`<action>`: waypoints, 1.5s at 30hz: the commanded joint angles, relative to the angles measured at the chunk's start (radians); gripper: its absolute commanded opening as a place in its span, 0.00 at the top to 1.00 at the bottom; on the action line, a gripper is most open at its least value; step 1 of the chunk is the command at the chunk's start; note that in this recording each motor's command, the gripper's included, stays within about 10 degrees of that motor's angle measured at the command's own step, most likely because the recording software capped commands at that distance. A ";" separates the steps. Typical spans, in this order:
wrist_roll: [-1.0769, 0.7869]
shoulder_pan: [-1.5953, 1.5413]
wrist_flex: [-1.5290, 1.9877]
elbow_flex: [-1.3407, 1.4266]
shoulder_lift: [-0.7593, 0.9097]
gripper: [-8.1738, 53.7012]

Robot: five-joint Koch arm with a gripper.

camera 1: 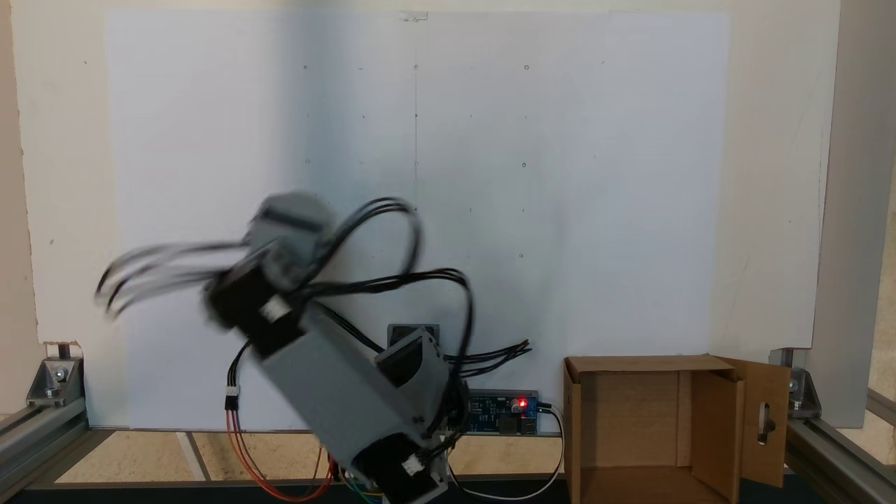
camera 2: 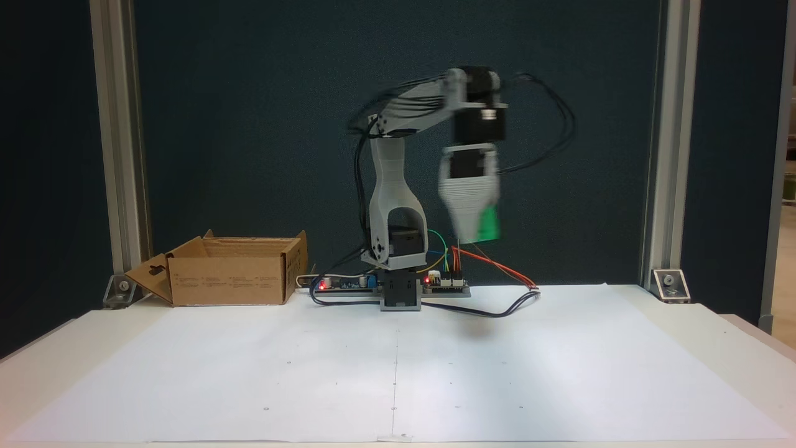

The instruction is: Grasp a green dice and put it in the bin.

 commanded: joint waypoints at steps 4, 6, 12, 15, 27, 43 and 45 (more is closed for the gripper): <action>-0.251 0.359 -0.086 -0.064 0.006 0.68; -0.306 0.497 -0.112 -0.064 0.006 0.68; -0.492 0.920 -0.212 -0.064 0.009 0.68; -0.595 1.132 -0.213 -0.063 0.009 0.68; -1.086 1.971 -0.268 -0.155 -0.015 0.68; -1.425 2.393 -0.377 -0.155 -0.397 0.21; -1.424 2.391 -0.440 -0.155 -0.397 0.11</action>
